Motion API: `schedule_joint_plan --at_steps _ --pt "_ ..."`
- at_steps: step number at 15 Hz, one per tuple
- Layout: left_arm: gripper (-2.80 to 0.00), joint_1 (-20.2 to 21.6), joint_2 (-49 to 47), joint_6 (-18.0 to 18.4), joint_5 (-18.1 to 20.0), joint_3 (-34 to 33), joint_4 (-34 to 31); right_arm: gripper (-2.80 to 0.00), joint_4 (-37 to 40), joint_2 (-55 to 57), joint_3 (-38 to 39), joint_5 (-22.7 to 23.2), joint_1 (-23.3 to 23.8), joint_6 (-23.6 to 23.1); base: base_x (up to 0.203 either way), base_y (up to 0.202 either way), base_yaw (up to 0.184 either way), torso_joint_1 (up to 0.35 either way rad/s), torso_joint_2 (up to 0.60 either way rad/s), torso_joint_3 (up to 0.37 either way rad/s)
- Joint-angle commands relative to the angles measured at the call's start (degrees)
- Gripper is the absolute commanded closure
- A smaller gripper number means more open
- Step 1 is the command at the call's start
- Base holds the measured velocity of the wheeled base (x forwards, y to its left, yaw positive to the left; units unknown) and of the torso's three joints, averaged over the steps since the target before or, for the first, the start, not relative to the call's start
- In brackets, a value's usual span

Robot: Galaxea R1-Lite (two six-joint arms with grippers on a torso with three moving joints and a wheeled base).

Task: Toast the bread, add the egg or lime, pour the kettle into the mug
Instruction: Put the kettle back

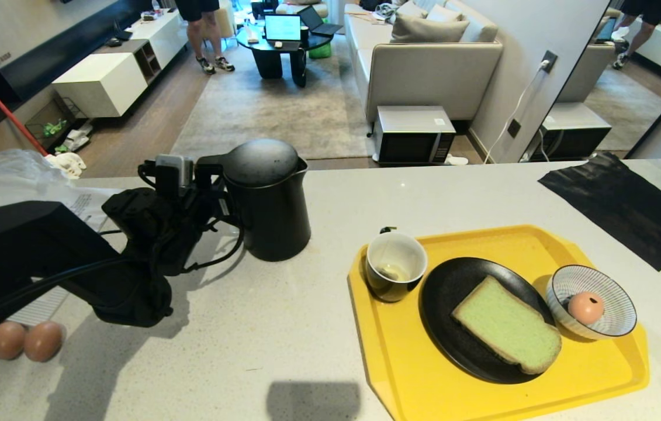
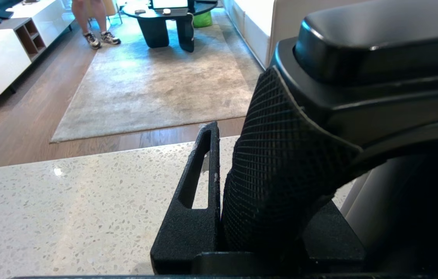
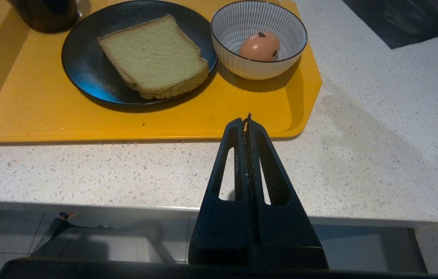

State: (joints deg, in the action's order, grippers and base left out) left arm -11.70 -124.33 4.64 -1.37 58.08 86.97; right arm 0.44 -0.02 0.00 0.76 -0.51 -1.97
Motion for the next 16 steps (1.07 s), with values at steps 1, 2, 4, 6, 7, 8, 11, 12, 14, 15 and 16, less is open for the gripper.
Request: schedule_joint_plan --at_steps 1,2,4,6,7,8,11,12,14,15,16 --pt "0.0 -0.07 -0.12 0.36 -0.04 -0.07 0.69 0.0 0.0 0.02 0.08 0.03 0.01 0.0 0.0 0.0 0.0 0.0 0.0 0.0" --pt "0.0 -0.34 -0.03 0.46 -0.04 -0.07 0.69 0.0 -0.04 0.02 0.03 0.03 -0.01 -0.05 0.0 0.0 0.0 0.0 0.0 0.0" --pt "0.0 -0.42 0.07 0.69 -0.13 0.2 0.69 0.0 0.0 0.02 0.04 0.03 -0.01 -0.05 0.0 0.0 0.0 0.0 0.0 0.0" --pt "0.0 -0.27 1.3 2.75 -0.23 0.07 0.23 0.0 0.0 0.02 0.08 0.03 -0.02 -0.05 0.0 0.0 0.0 0.0 0.0 0.0" --pt "0.0 -0.25 1.43 2.92 -0.39 -0.03 -0.04 0.0 0.0 0.02 0.0 0.03 -0.02 -0.05 0.0 0.0 0.0 0.0 0.0 0.0" --pt "0.0 -0.16 1.43 3.01 -0.3 -0.05 -0.04 0.0 0.0 0.02 0.0 0.03 -0.02 -0.05 0.0 0.0 0.0 0.0 0.0 0.0" --pt "0.0 -0.16 1.37 2.92 -0.04 -0.08 0.11 0.0 0.0 0.02 0.01 0.03 -0.02 -0.04 0.0 0.0 0.0 0.0 0.0 0.0" --pt "0.0 -0.27 1.3 2.92 0.04 -0.15 0.22 0.0 -0.01 0.02 0.09 0.03 -0.02 -0.02 0.0 0.0 0.0 0.0 0.0 0.0" --pt "0.0 -0.62 1.02 2.92 0.22 -0.05 0.19 0.0 0.0 0.11 0.02 0.03 -0.02 -0.05 0.0 0.0 0.0 0.0 0.0 0.0" --pt "0.0 -1.04 0.93 3.0 0.13 -0.06 0.04 0.0 0.0 0.02 0.06 0.03 -0.02 -0.04 0.0 0.0 0.0 0.0 0.0 0.0" --pt "0.0 -1.38 0.86 3.08 -0.43 -0.67 0.23 0.0 0.0 0.02 0.02 0.03 -0.02 -0.03 0.0 0.0 0.0 0.0 0.0 0.0"
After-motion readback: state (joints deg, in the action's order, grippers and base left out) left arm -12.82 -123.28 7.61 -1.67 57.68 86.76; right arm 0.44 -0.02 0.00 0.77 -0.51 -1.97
